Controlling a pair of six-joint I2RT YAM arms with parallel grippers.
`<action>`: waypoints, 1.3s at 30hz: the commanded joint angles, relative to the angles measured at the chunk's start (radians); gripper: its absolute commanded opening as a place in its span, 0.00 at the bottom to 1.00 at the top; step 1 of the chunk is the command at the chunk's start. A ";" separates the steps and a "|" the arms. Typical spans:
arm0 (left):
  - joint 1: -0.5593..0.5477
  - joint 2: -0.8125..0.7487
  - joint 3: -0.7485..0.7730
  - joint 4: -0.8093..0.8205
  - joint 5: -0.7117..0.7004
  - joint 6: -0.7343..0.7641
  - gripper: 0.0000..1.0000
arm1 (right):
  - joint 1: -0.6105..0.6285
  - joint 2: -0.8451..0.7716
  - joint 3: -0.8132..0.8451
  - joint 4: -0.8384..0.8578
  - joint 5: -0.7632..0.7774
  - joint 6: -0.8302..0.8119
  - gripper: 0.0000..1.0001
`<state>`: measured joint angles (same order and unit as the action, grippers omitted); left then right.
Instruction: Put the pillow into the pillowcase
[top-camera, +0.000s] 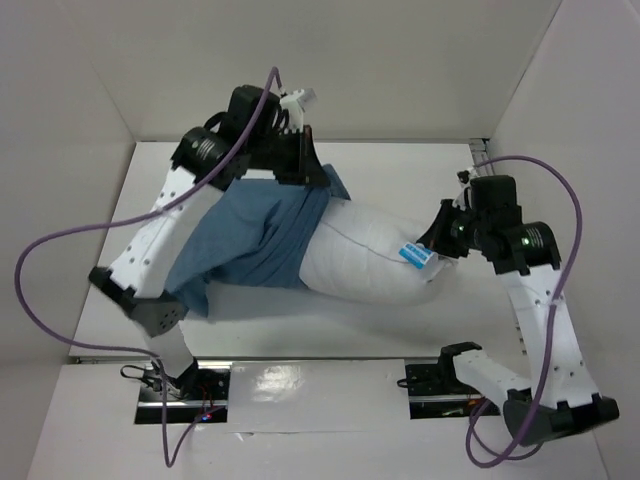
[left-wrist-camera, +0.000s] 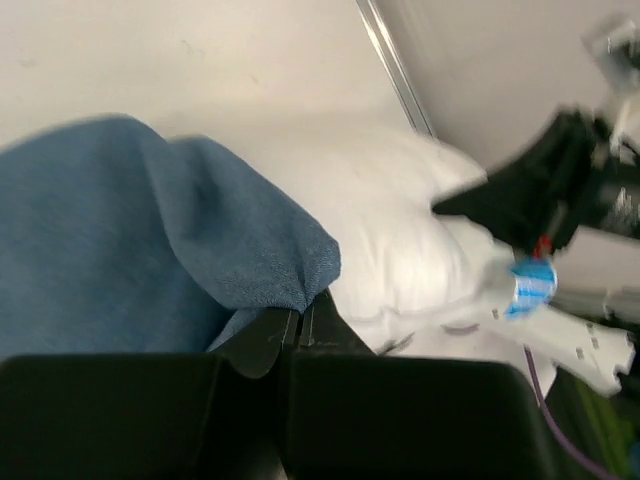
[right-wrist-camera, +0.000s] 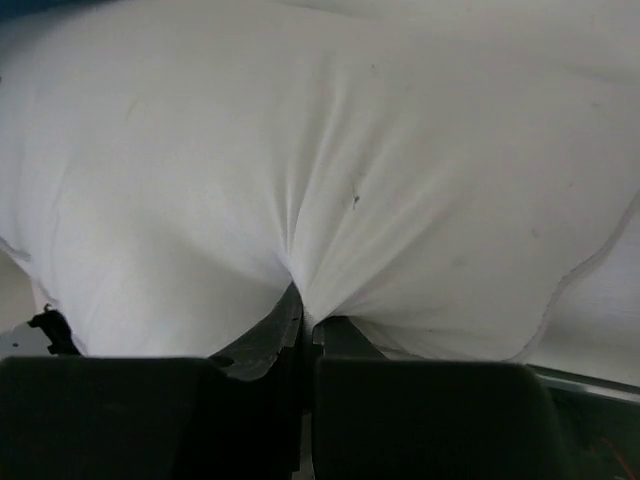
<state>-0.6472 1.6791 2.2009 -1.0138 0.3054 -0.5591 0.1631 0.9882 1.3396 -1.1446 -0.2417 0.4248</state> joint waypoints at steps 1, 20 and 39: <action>0.137 0.219 0.118 0.199 0.146 -0.012 0.00 | 0.006 0.128 -0.037 0.064 0.051 -0.032 0.03; 0.178 0.059 0.023 0.141 -0.363 0.136 0.60 | -0.473 0.471 0.098 0.508 -0.068 0.022 0.90; 0.078 0.156 -0.075 0.070 -0.546 0.107 0.73 | -0.436 0.348 -0.137 0.447 -0.116 -0.090 0.95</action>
<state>-0.5610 1.8202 2.1174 -0.9463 -0.1932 -0.4477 -0.2836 1.3327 1.1881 -0.6998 -0.3359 0.3645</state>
